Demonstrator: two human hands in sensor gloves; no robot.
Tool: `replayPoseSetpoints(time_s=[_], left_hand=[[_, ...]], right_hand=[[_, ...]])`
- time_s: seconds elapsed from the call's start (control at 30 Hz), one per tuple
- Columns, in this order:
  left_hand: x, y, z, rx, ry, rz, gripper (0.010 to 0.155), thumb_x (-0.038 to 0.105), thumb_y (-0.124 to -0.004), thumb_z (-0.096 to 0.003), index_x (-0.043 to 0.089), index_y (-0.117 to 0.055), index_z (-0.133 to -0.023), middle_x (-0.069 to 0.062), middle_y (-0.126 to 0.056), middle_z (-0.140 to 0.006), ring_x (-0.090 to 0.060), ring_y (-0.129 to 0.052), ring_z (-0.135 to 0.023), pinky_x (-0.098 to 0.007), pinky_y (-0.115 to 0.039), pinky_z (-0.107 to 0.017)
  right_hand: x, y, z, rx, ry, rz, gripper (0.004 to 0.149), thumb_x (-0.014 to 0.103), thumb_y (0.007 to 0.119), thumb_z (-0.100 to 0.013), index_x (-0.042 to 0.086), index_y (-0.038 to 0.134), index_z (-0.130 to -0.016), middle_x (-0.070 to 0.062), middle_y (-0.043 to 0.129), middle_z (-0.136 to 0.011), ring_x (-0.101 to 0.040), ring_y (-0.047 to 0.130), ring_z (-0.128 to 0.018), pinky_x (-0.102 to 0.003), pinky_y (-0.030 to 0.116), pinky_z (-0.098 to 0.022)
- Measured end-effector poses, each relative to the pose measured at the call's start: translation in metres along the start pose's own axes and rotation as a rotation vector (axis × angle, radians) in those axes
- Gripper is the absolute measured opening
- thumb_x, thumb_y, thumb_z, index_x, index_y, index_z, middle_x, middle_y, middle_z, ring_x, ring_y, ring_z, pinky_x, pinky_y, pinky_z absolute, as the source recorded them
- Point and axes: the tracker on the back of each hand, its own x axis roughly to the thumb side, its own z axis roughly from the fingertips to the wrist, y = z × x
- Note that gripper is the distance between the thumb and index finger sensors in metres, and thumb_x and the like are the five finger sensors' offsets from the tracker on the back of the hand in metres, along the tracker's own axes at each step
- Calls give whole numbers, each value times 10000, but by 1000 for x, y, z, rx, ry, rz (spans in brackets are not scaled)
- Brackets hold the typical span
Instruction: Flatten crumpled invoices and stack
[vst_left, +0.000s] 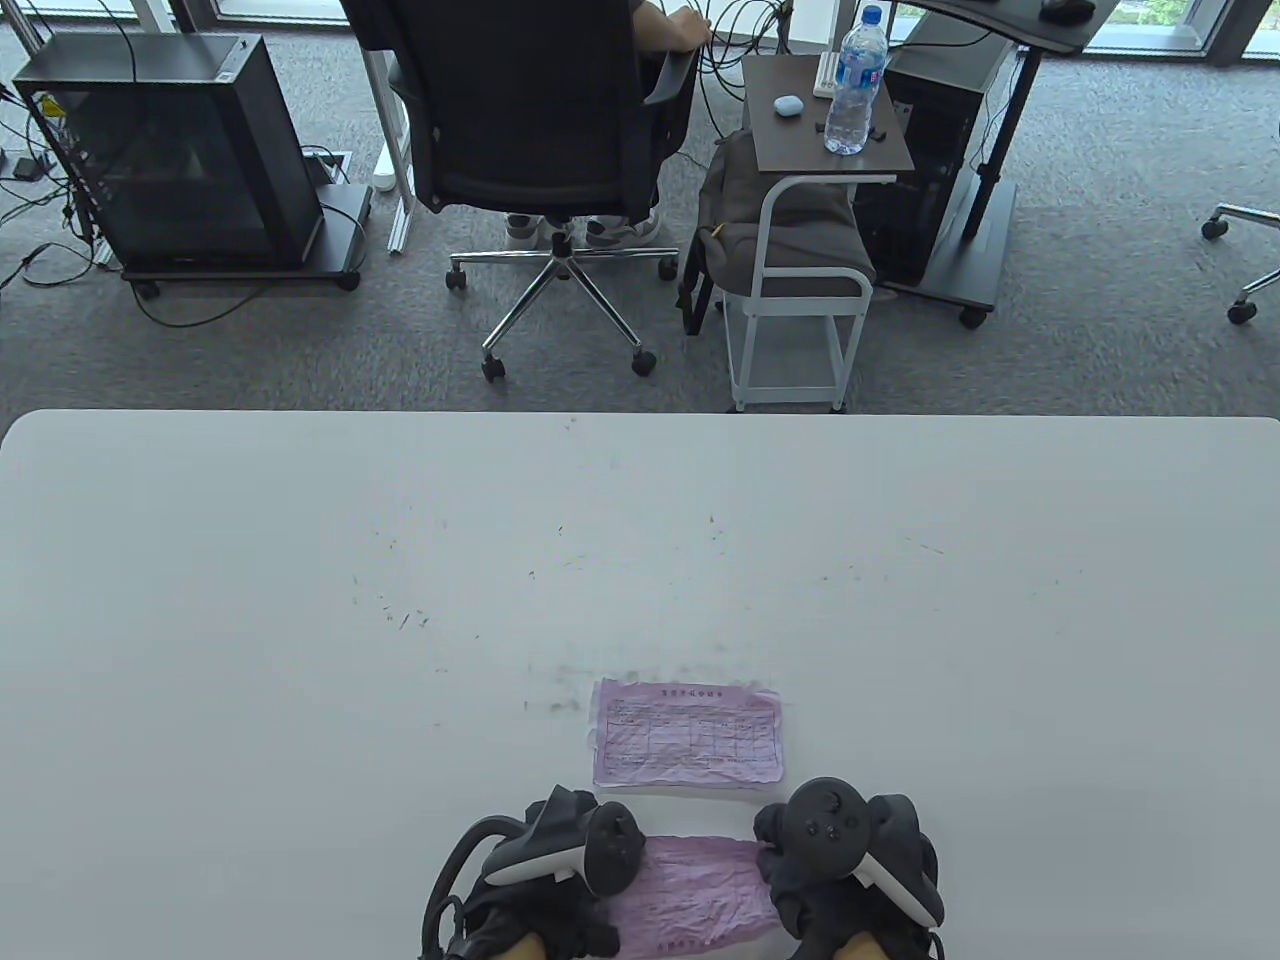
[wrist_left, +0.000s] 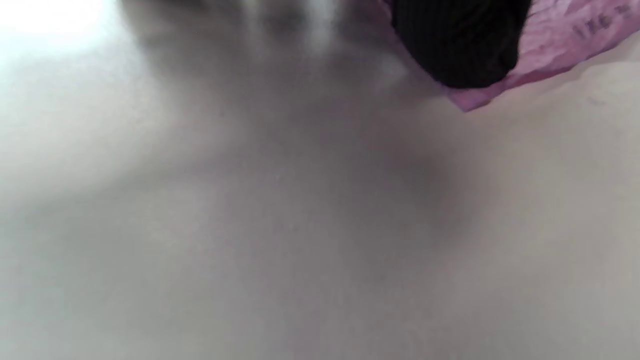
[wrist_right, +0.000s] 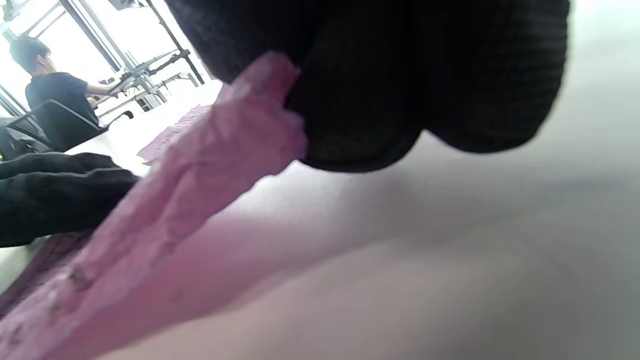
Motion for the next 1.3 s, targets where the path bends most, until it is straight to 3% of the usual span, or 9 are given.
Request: replayPoseSetpoints(time_s=[0.27,0.33,0.43,0.5,0.6,0.77,0.87,0.9,1.3], left_hand=[[-5,-2,-2,-15,-11,38,921,479,-821,-461,353,-145,-1073,-143,101,-1046,-560,26,-959,-705,-296,-658],[-7,-2,-2,-1,-18,40,917,479,-832,-457,360,-167,-1077,-138,86,-1055,-557,18,-965,-704,-298,-659],[-8,-1,-2,-2,-22,45,919,478,-842,-457,363,-177,-1080,-134,85,-1058,-558,18,-966,-705,-296,-660],[-8,-1,-2,-4,-23,45,917,479,-843,-458,365,-177,-1079,-133,86,-1058,-558,19,-966,-705,-296,-660],[-9,-2,-2,-3,-25,53,918,475,-846,-459,364,-179,-1081,-131,86,-1059,-557,23,-966,-706,-290,-660],[-12,-1,-2,-6,-17,80,924,466,-854,-460,364,-178,-1083,-113,90,-1058,-539,38,-968,-700,-275,-662],[-12,-1,-2,-7,-22,93,924,456,-859,-464,358,-181,-1085,-108,92,-1059,-536,47,-967,-704,-265,-660],[-12,-1,-3,-7,-23,90,927,456,-859,-464,355,-180,-1086,-110,91,-1058,-539,45,-967,-704,-268,-659],[-11,0,-3,-12,-11,91,930,453,-861,-455,363,-177,-1079,-101,94,-1055,-529,47,-968,-697,-268,-663]], right_hand=[[-6,-1,2,1,63,139,494,238,856,-499,120,658,-936,-160,889,-765,-188,996,-431,-385,912,-309],[-2,-9,7,-115,43,145,479,286,825,-520,112,660,-934,-203,857,-802,-205,991,-445,-364,920,-275],[20,-18,16,-257,-161,126,464,346,787,-530,137,670,-927,-209,820,-848,-279,965,-538,-367,917,-294],[36,-12,19,-157,-368,75,430,375,757,-538,184,695,-918,-190,784,-916,-313,929,-642,-404,912,-351],[61,10,22,142,-594,-21,401,356,740,-557,168,724,-911,-187,722,-996,-379,843,-772,-495,864,-443],[87,34,27,243,-683,156,397,382,742,-548,173,757,-885,-155,719,-1006,-360,832,-802,-530,850,-484],[86,51,22,433,-570,339,421,389,717,-565,179,718,-930,-165,616,-1052,-381,715,-863,-585,783,-525],[84,51,20,464,-536,387,415,401,697,-573,204,688,-938,-100,529,-1073,-324,644,-882,-535,746,-553],[46,23,6,418,-114,394,341,456,736,-563,227,830,-798,-48,805,-869,-347,877,-714,-556,835,-457]])
